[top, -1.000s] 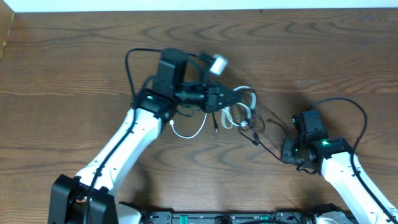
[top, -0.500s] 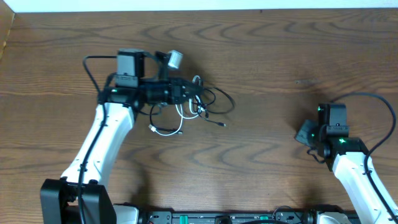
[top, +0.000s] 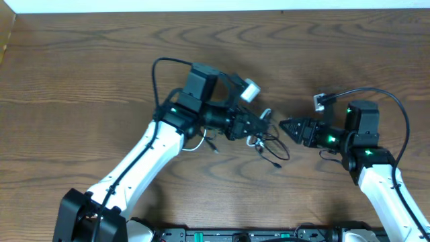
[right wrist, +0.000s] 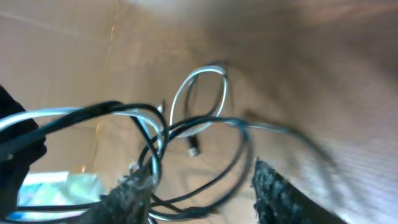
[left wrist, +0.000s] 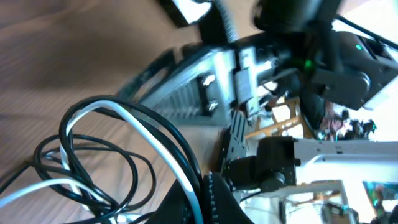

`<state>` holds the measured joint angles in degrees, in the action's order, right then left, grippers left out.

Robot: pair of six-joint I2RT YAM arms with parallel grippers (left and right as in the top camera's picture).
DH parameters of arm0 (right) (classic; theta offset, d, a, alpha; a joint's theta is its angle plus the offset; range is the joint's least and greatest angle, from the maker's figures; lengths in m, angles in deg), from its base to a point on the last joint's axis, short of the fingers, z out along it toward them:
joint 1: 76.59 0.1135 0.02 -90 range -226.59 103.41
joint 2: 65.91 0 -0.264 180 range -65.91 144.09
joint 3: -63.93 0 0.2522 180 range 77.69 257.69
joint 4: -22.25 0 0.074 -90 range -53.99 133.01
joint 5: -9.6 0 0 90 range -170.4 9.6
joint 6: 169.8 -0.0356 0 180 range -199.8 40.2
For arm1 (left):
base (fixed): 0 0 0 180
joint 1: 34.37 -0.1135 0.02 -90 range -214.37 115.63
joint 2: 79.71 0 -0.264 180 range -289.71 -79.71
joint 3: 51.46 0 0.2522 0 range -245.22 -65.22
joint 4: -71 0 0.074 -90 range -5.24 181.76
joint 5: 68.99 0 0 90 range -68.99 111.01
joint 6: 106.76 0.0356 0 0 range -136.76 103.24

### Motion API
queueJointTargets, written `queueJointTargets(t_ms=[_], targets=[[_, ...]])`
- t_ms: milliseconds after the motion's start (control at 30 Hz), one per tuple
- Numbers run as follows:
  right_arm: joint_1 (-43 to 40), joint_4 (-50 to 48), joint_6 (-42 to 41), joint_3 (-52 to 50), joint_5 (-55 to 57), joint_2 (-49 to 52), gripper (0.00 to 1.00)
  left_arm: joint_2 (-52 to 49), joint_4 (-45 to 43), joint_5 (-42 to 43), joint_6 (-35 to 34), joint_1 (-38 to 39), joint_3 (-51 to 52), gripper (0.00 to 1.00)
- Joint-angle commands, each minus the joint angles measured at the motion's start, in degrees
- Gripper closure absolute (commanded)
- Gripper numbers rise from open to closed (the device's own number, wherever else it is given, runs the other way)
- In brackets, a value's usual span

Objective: Untangle cables

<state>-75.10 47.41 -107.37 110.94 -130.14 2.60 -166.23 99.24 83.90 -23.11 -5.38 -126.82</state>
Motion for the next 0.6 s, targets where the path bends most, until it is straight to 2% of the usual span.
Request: queueJointTargets(t_ms=[0,167,367,567], targets=[[1.8,1.9,-4.3,0.0,-3.8,-0.3,0.54,1.3,-2.8,1.1,1.2,2.4,-0.8,0.93],[4.1,9.7,-6.3,0.0,-0.8,-0.3,0.62,1.3,-5.6,1.1,0.1,3.2,-0.8,0.93],[6.7,18.6,-6.2,0.0,9.7,-0.2,0.6,1.4,-10.9,1.2,-4.3,3.2,-0.8,0.93],[10.6,18.9,-6.0,0.0,12.0,-0.2,0.64,1.4,-15.1,1.2,-7.3,3.2,-0.8,0.93]])
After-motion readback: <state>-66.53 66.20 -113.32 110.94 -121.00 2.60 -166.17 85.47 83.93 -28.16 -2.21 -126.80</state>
